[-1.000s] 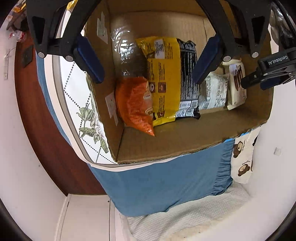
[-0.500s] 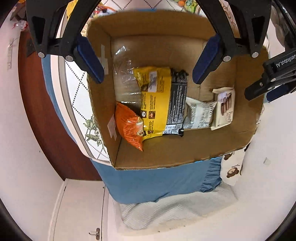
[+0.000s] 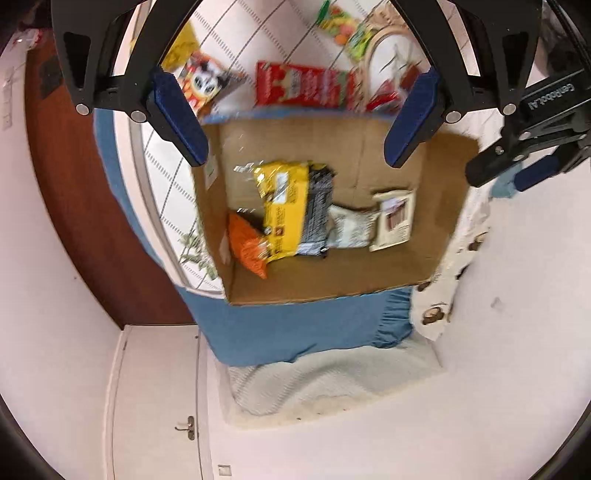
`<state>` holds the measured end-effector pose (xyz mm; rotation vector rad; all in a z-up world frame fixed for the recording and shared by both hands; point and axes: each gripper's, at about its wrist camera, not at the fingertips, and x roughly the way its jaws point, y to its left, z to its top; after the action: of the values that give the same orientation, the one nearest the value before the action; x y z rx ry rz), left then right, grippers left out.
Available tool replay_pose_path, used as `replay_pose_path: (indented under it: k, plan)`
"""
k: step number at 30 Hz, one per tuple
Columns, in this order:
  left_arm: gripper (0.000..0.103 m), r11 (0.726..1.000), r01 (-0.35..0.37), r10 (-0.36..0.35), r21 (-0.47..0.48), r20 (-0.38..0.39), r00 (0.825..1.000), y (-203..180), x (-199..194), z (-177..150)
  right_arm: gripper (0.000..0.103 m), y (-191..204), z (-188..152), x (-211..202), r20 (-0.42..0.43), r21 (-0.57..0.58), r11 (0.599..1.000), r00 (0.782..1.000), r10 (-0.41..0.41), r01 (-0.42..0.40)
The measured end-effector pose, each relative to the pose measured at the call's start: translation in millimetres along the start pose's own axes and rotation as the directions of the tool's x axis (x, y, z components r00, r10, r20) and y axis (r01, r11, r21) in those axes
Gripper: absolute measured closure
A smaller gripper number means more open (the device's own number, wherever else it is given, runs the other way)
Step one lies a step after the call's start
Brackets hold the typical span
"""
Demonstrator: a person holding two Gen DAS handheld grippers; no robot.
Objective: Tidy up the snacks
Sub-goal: 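Grasp the watermelon candy bag with left tool while right tool grasps yellow bread bag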
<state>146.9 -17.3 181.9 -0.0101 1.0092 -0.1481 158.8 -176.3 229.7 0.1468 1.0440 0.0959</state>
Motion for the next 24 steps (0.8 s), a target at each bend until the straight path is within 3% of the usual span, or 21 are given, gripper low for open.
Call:
replay_pose_path:
  k: [5, 10, 12, 14, 17, 19, 24]
  plan:
    - [0.009, 1.000, -0.007, 0.007, -0.005, -0.047, 0.999, 3.7, -17.9, -52.9, 0.005, 9.8, -59.6, -9.5, -0.114, -0.087, 0.995, 0.993, 0.038, -0.048]
    - [0.009, 0.998, -0.042, 0.048, 0.035, -0.173, 0.984, 6.6, -8.7, -127.0, 0.005, 15.3, -142.6, 3.6, -0.283, -0.177, 0.980, 0.958, 0.036, -0.089]
    - [0.009, 0.997, -0.052, 0.063, 0.050, -0.245, 0.967, 7.7, 1.0, -161.5, 0.005, 17.5, -178.6, 11.7, -0.360, -0.211, 0.970, 0.932, 0.040, -0.123]
    - [0.009, 0.997, -0.059, 0.073, 0.051, -0.332, 0.940, 10.9, 15.4, -196.7, 0.008, 20.3, -207.3, 18.5, -0.414, -0.235, 0.960, 0.909, 0.040, -0.150]
    - [0.009, 0.997, -0.068, 0.075, 0.032, -0.415, 0.907, 17.8, 29.7, -235.9, 0.029, 25.0, -245.0, 29.9, -0.501, -0.265, 0.942, 0.864, 0.046, -0.204]
    - [0.009, 0.997, -0.077, 0.071, 0.006, -0.471, 0.879, 23.5, 40.1, -258.8, 0.029, 30.7, -260.3, 35.7, -0.530, -0.292, 0.929, 0.847, 0.041, -0.228]
    - [0.009, 0.994, -0.081, 0.030, -0.070, -0.545, 0.838, 34.1, 55.4, -292.0, 0.029, 44.5, -295.7, 57.4, -0.584, -0.395, 0.886, 0.811, -0.038, -0.243]
